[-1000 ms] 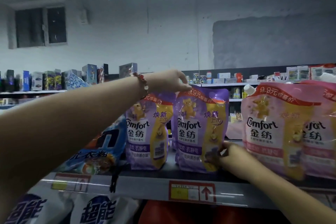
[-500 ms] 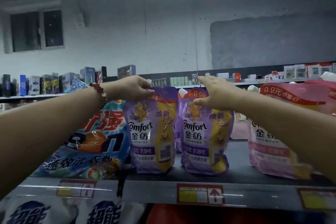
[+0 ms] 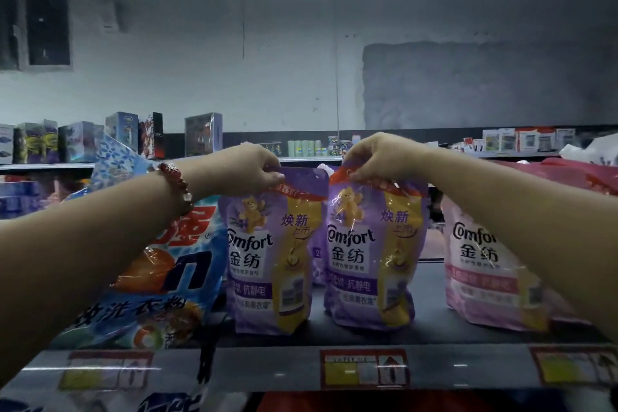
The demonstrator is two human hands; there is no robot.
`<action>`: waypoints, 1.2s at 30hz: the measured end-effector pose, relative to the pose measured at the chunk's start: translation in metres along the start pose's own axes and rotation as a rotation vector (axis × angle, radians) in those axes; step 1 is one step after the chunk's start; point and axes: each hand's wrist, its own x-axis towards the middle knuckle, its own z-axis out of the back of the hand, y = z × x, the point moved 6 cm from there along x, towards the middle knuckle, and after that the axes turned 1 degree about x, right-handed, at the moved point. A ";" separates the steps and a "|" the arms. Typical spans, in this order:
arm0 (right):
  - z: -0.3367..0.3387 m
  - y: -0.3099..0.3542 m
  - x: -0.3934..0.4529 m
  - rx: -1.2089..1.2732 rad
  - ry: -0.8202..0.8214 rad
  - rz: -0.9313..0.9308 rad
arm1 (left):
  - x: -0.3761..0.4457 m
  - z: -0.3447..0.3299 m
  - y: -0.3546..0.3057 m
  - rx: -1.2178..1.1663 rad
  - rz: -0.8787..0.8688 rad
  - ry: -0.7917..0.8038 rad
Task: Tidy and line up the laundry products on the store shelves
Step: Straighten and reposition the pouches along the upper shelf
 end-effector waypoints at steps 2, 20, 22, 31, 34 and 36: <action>0.001 0.001 -0.002 0.041 -0.007 0.013 | 0.000 0.003 -0.003 0.039 -0.030 -0.013; 0.020 -0.051 -0.095 -0.813 -0.107 0.158 | -0.001 -0.014 -0.121 0.299 -0.193 -0.167; 0.036 -0.075 -0.117 -0.801 -0.112 0.110 | 0.004 -0.023 -0.153 0.276 -0.252 -0.150; 0.142 -0.196 -0.165 -0.722 -0.121 -0.161 | 0.052 -0.057 -0.280 0.247 -0.423 -0.214; 0.158 -0.229 -0.166 -0.661 -0.088 -0.234 | 0.074 -0.065 -0.301 0.274 -0.413 -0.262; 0.162 -0.246 -0.163 -0.622 -0.065 -0.247 | 0.087 -0.071 -0.306 0.297 -0.377 -0.270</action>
